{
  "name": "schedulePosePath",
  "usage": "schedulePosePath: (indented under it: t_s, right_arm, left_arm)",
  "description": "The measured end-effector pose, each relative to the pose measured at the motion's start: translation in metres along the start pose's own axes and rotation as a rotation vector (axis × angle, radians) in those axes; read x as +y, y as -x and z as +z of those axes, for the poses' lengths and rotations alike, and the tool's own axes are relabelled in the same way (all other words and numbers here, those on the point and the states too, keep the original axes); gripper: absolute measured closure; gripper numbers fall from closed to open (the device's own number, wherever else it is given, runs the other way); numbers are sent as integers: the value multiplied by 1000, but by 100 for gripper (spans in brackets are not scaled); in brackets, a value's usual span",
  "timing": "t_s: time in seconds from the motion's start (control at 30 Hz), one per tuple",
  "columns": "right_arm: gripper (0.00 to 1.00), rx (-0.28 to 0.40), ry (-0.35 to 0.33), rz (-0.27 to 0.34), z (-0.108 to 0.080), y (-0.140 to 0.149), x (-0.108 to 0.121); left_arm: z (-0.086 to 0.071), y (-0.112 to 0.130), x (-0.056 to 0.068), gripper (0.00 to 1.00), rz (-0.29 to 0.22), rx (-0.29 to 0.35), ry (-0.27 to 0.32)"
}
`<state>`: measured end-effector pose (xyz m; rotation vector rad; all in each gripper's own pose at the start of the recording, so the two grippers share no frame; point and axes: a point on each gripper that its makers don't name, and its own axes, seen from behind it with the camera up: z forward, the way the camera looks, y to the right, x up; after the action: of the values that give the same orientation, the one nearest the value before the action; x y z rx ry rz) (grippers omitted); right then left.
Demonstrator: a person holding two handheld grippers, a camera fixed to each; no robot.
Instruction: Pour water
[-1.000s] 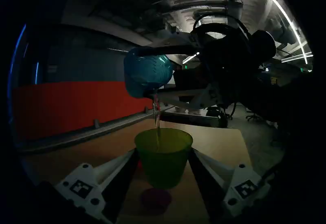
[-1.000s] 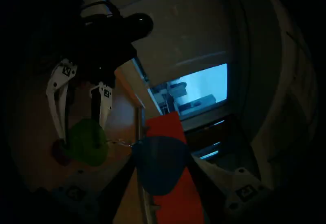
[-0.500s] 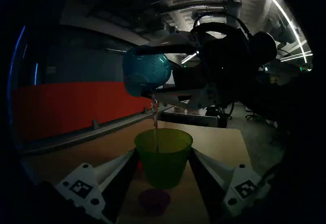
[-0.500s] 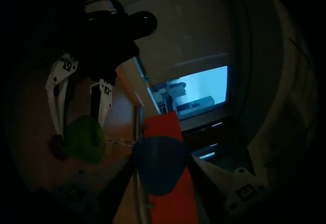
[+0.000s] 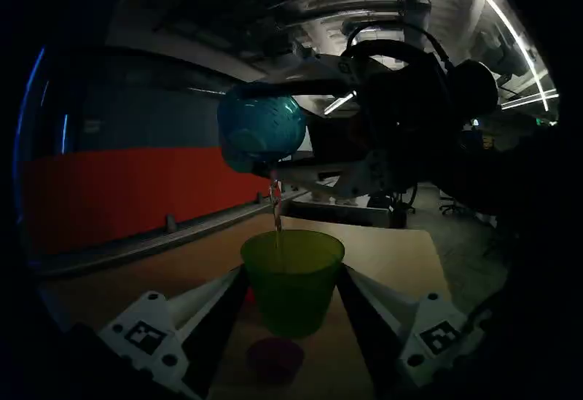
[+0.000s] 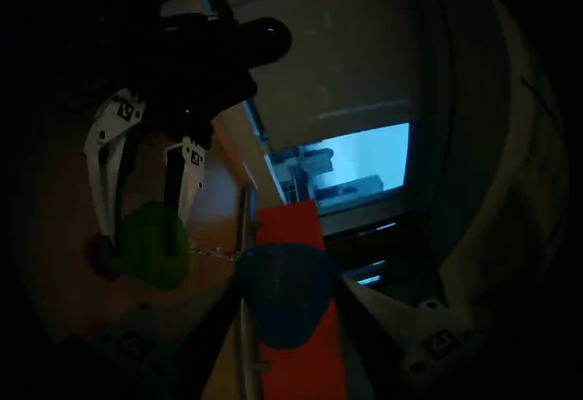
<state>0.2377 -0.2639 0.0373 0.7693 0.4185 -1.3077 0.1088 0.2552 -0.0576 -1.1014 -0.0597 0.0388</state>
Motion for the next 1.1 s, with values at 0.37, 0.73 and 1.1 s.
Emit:
schedulePosePath:
  t_s: [0.37, 0.73, 1.1]
  right_arm:
    - [4, -7, 6, -37, -2, 1, 3]
    - [4, -7, 12, -61, -1, -1, 6]
    - [4, -6, 12, -98, 3, -4, 7]
  left_arm:
    - [-1, 0, -1, 16, -2, 3, -6]
    - [-1, 0, -2, 16, 3, 6, -9]
    - [-2, -1, -2, 16, 6, 7, -13]
